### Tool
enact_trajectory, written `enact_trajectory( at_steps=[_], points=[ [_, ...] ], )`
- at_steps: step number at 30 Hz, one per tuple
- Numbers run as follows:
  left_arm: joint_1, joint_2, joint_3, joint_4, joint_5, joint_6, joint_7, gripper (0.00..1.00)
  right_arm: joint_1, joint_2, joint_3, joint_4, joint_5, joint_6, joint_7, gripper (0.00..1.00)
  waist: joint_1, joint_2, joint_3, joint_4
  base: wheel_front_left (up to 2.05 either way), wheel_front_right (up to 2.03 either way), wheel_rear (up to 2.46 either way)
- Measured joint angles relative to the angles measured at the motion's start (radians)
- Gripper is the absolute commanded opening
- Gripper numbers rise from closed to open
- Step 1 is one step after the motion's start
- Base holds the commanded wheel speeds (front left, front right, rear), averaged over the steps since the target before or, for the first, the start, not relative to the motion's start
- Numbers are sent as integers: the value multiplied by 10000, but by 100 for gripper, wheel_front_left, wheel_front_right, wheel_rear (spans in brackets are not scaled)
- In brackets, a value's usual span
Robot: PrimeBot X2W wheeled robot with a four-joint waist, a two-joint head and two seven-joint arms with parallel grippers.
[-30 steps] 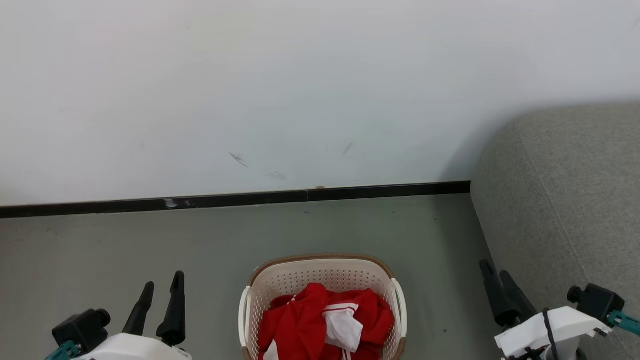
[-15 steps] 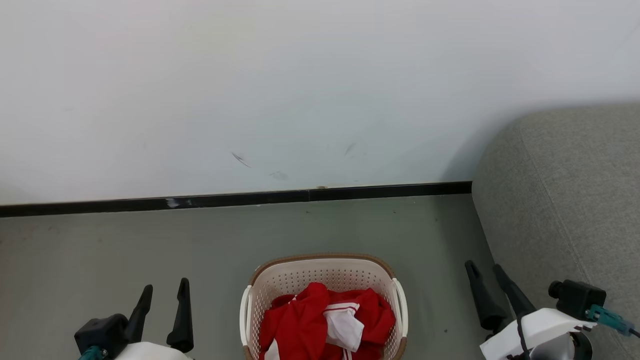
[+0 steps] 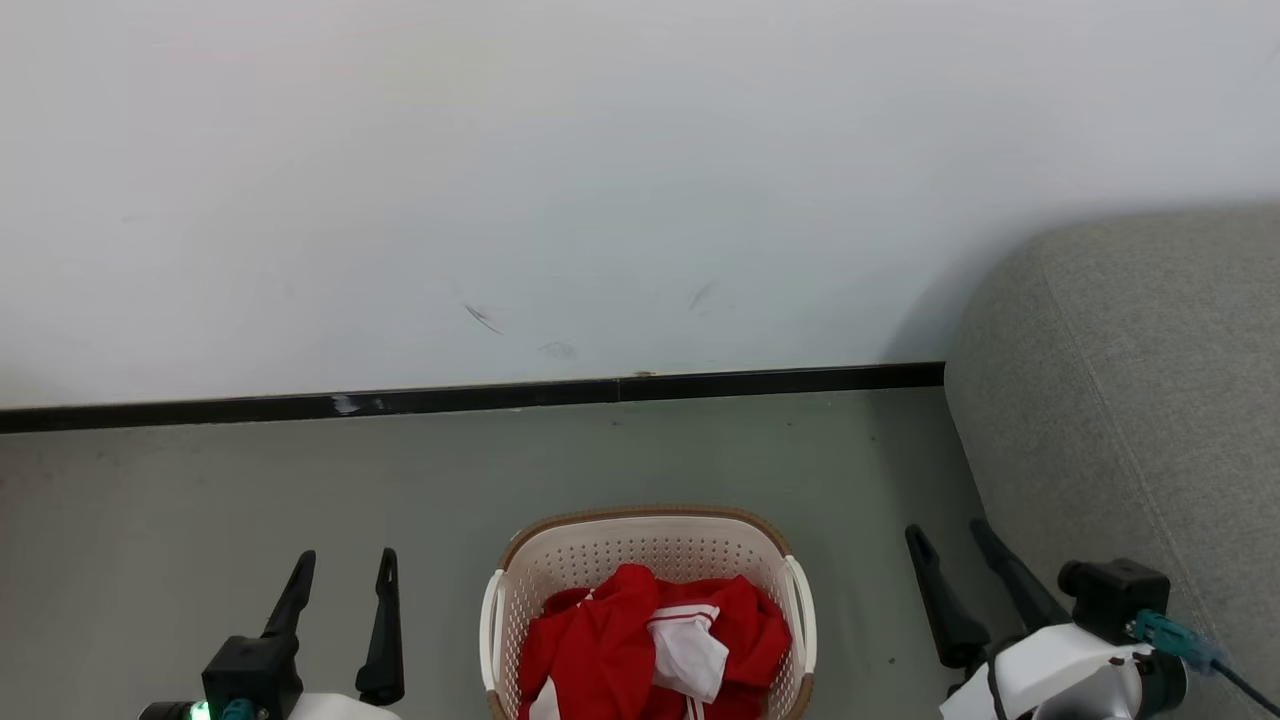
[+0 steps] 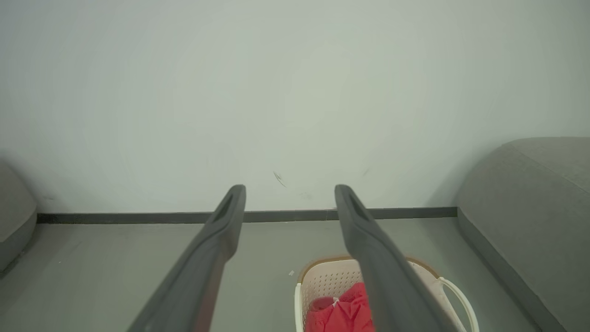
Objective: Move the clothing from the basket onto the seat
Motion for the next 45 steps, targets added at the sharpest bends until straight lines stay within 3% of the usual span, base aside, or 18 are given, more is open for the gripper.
enact_trajectory(
  at_steps=[15, 45],
  points=[
    [11, 98, -221, -142, 2046, 527, -548, 100, 1, -2, 234, -215, -2261, 0, -522, 100, -2, 0, 39, 13, 0, 0, 0],
    [131, 17, 31, 259, 1747, 510, -554, 100, 1, -4, 192, -343, -2146, 0, -522, 100, -3, 0, 178, 29, 0, 0, 0]
  ],
)
